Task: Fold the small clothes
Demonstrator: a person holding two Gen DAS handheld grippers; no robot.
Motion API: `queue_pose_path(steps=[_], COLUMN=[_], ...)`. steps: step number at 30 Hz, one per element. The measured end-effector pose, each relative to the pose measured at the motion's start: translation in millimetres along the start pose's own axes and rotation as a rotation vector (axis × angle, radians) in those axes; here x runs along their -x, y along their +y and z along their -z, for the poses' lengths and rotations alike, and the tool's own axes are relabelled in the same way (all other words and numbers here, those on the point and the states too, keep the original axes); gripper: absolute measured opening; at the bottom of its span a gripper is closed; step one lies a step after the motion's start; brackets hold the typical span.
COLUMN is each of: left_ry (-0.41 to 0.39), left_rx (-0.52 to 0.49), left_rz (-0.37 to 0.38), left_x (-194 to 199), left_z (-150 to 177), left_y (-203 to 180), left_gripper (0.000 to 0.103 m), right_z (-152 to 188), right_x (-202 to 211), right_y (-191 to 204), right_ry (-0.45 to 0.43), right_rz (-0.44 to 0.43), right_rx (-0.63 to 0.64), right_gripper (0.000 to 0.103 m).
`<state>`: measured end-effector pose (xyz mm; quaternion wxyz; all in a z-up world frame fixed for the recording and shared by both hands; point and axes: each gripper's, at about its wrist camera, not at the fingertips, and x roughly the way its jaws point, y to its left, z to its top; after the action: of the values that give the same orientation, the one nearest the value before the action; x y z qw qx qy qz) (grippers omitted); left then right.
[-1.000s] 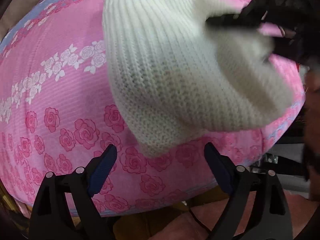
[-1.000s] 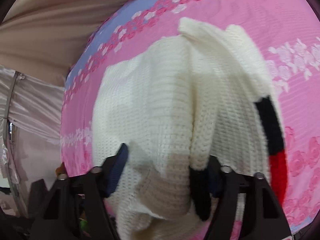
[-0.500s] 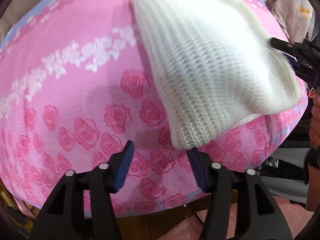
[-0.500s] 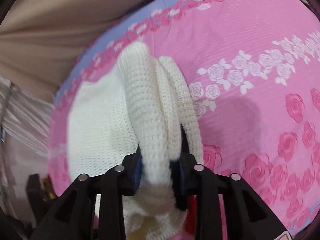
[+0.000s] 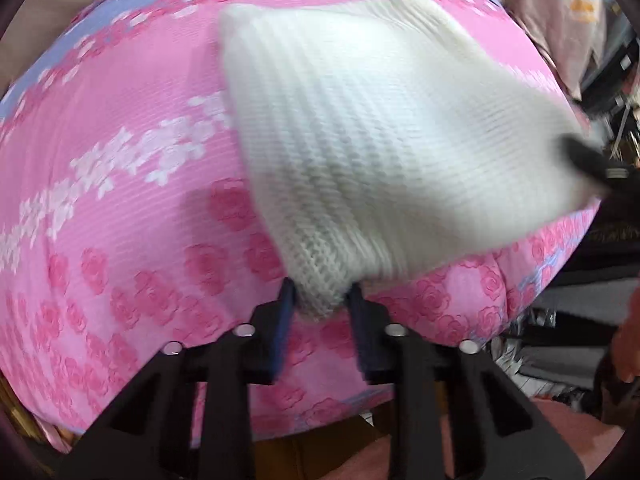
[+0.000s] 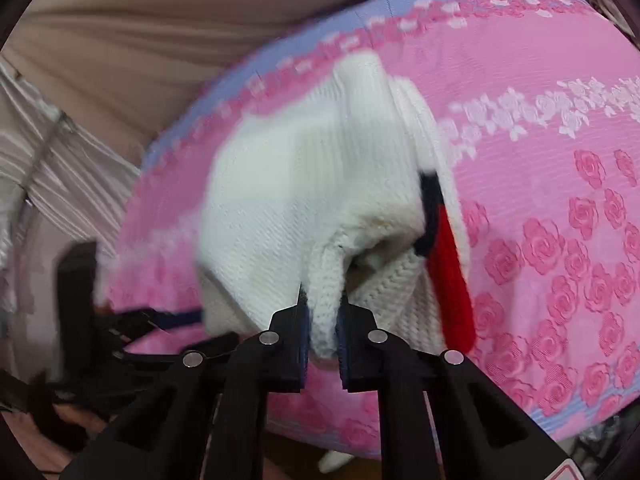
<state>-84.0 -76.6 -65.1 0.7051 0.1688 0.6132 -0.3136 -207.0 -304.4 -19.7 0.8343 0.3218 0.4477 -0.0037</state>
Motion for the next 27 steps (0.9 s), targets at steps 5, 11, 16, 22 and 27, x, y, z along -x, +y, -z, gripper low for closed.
queue_pose_path(steps=[5, 11, 16, 22, 27], left_ry=[0.101, 0.006, -0.171, -0.222, -0.219], left_rx=[0.022, 0.0, -0.001, 0.06, 0.059], left_rz=[-0.021, -0.024, -0.013, -0.071, -0.135], left_x=[-28, 11, 59, 47, 40], left_z=[17, 22, -1, -47, -51], left_y=[8, 10, 11, -2, -2], left_gripper=[0.017, 0.03, 0.072, 0.075, 0.075], right_z=[5, 35, 11, -65, -110], right_x=[38, -14, 39, 6, -78], right_y=[-22, -66, -43, -31, -5], right_ry=[-0.032, 0.105, -0.022, -0.064, 0.071], right_rz=[-0.015, 0.049, 0.106, 0.114, 0.183], right_rx=[-0.039, -0.164, -0.09, -0.046, 0.085], right_gripper=[0.009, 0.017, 0.059, 0.064, 0.016])
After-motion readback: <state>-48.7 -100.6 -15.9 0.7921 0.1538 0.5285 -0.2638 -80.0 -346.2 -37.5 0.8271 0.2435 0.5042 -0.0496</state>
